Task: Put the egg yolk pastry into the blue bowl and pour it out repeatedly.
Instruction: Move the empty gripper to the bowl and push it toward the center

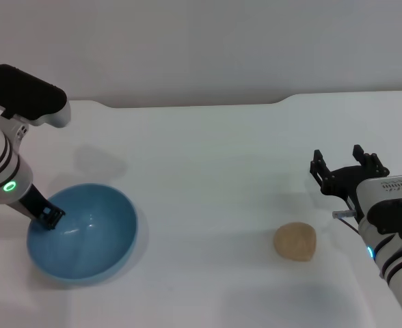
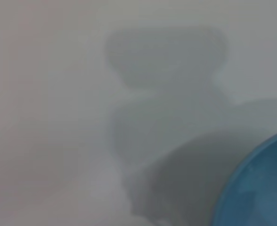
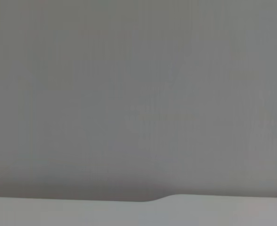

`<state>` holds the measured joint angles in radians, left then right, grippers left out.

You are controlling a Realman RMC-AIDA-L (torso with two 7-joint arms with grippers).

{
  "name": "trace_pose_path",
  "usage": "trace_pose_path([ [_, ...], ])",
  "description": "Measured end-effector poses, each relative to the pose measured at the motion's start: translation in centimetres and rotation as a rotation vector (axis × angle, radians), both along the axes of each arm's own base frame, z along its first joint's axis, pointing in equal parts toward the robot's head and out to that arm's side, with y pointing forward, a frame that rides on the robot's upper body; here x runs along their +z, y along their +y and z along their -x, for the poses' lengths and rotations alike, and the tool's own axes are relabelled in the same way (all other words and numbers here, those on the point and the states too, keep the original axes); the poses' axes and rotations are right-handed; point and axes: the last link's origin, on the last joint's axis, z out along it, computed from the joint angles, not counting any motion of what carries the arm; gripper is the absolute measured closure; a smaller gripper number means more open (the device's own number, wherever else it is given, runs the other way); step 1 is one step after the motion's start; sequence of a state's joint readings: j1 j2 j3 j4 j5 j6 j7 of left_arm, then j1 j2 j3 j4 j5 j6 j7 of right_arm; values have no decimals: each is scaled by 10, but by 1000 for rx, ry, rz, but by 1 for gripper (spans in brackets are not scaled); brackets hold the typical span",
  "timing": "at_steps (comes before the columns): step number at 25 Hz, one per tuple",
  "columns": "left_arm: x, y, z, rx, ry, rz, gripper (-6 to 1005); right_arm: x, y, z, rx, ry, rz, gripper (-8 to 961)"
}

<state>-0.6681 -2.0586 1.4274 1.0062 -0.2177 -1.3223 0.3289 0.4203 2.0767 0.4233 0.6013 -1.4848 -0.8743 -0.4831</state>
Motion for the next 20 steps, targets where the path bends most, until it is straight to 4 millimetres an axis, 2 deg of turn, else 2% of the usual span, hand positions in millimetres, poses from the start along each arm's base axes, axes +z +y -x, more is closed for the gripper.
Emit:
trace_pose_path([
  [2,0,1,-1,-3,-2,-3,871,0,0,0,0,0,0,259],
  [11,1,2,-3,-12,-5,-8,928,0,0,1,1,2,0,259],
  [20,13,8,-11,-42,-36,-73,973,-10,6,14,2,40,70,259],
])
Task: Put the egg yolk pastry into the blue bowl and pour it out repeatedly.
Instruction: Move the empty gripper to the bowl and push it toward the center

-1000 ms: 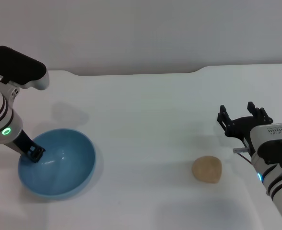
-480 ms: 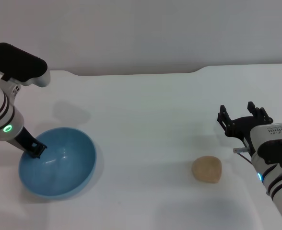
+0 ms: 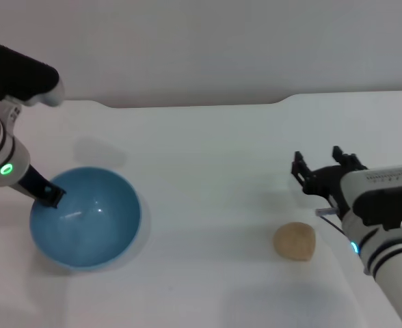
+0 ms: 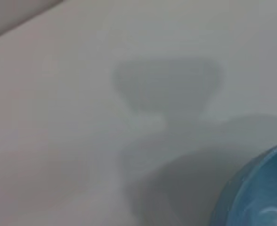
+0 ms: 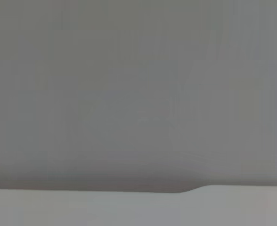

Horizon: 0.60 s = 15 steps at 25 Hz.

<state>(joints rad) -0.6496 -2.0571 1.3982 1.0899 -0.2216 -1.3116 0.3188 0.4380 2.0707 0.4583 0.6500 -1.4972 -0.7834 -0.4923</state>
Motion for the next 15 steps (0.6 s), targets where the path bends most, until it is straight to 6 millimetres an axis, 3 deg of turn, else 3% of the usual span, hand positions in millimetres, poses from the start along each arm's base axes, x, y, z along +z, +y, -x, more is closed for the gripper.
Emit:
trace_pose_path([
  [7,10,4,-1,17,-31,-43,1001,-7,7,16,20,-15,61,259],
  [15,20,4,-2,81,-60,-44,1001,0,13,40,-3,41,224,259],
])
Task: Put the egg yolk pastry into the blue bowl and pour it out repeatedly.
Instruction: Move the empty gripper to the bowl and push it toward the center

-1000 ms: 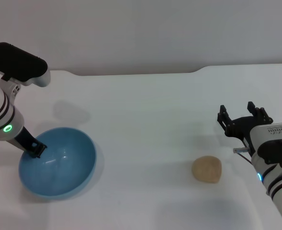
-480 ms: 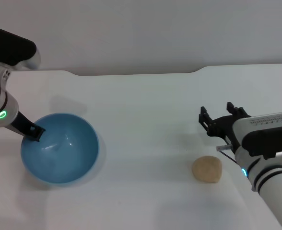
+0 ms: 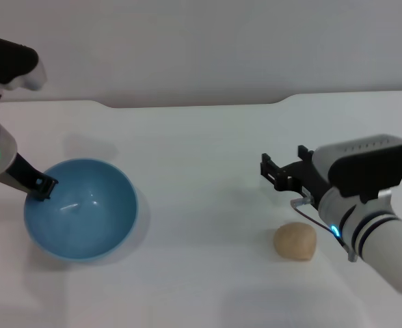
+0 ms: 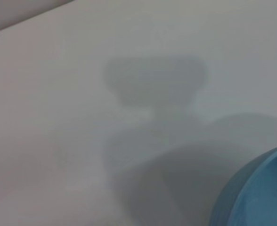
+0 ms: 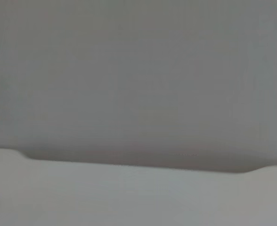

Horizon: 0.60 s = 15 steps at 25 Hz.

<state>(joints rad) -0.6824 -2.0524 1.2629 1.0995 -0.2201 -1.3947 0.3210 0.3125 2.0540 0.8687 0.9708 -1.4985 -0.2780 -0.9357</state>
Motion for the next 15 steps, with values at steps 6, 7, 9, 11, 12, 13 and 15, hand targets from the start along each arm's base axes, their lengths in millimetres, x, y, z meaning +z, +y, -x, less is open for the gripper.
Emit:
trace_pose_path([
  [6,9,0,7,70,-56,-41,1001,12,1,14,18,141,140,259],
  [7,10,0,8,75,-60,-44,1001,15,1,18,25,172,175,259],
  [9,10,-1,10,86,-61,-44,1001,22,3,21,21,235,237,259],
  [11,10,-2,10,89,-58,-41,1001,29,6,24,1,288,294,259],
  [12,9,-2,10,90,-56,-38,1001,32,7,25,-19,307,327,259],
  [13,8,-3,11,92,-55,-33,1001,36,9,26,-52,322,365,259],
  [15,7,-4,12,96,-54,-27,1001,46,12,27,-124,308,419,259],
])
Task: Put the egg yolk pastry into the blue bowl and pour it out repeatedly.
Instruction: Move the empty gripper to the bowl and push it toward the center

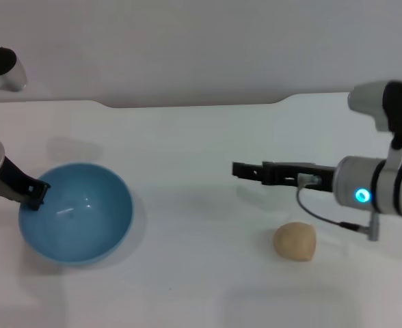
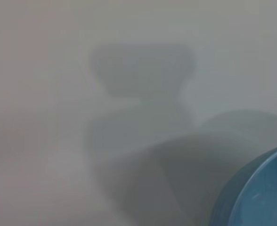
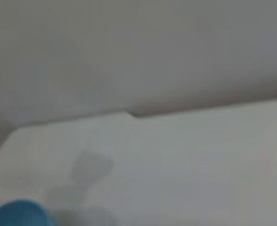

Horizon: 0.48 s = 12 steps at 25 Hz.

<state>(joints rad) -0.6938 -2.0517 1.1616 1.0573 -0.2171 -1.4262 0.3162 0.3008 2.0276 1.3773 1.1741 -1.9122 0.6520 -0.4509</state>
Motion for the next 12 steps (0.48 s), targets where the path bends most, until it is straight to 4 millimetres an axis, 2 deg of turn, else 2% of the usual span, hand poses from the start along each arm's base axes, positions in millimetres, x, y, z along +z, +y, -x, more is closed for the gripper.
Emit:
trace_pose_path([
  [6,-1,0,1,0,0,4,1001,21,-2,4,-120,-149,153,259],
  [12,-4,-2,2,6,-5,15,1001,27,-5,13,-163,-259,281,259],
])
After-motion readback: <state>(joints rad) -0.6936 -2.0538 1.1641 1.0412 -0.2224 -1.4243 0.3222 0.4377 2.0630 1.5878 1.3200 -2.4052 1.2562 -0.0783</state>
